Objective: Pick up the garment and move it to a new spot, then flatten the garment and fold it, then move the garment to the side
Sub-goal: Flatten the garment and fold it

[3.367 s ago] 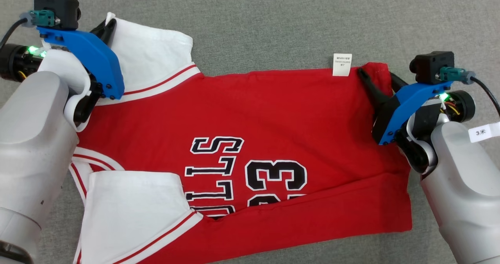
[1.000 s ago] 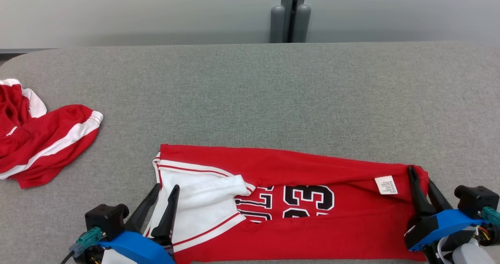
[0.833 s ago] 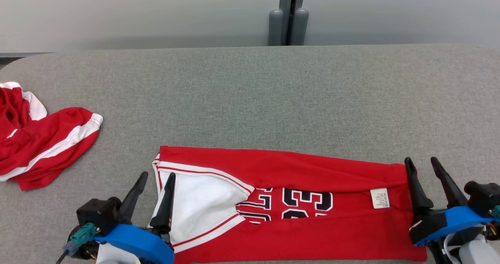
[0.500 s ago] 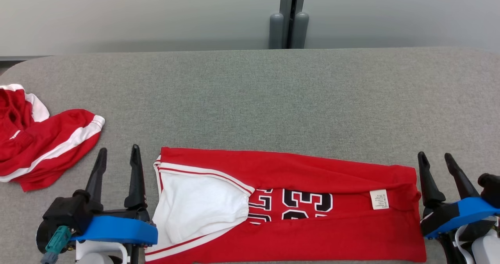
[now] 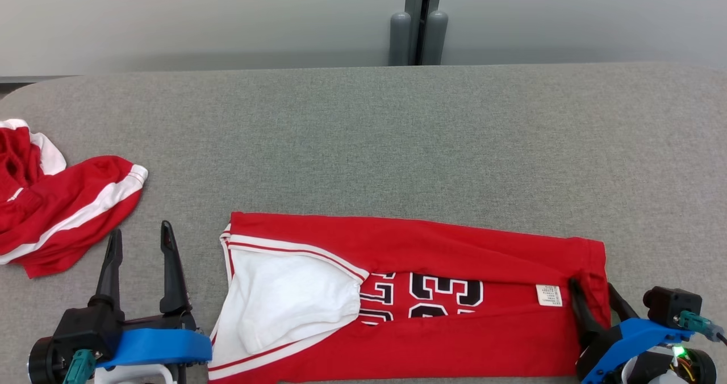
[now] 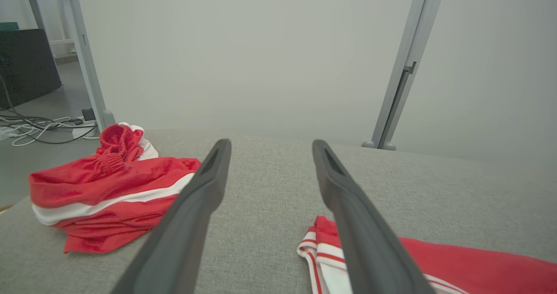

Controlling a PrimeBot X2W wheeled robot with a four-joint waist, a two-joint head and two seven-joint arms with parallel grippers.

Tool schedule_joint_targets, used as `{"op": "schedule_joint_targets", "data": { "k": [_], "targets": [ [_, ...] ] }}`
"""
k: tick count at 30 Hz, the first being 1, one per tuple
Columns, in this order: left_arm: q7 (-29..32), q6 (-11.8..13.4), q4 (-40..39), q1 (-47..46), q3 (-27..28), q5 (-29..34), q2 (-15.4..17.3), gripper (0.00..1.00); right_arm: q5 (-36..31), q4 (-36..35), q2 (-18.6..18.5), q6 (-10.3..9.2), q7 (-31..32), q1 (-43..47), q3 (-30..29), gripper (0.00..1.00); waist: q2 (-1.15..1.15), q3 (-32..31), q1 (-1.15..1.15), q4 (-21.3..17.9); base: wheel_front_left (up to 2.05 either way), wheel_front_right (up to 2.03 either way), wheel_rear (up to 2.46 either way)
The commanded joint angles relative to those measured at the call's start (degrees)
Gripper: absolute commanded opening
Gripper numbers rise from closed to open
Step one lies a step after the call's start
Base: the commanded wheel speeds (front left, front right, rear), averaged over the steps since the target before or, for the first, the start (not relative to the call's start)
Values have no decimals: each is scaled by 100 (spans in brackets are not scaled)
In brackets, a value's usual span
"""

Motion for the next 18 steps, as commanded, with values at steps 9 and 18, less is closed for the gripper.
{"op": "schedule_joint_targets", "data": {
  "k": [9,18],
  "targets": [
    [-25,-408,166,-23,572,639,-411,100,287,578,300,3,111,35,235,0,-1,21,0,-49,0,0,0],
    [-25,-590,264,-11,798,997,-579,100,625,561,-41,-4,-445,-313,-66,0,-1,0,0,-120,0,0,0]
  ]
}}
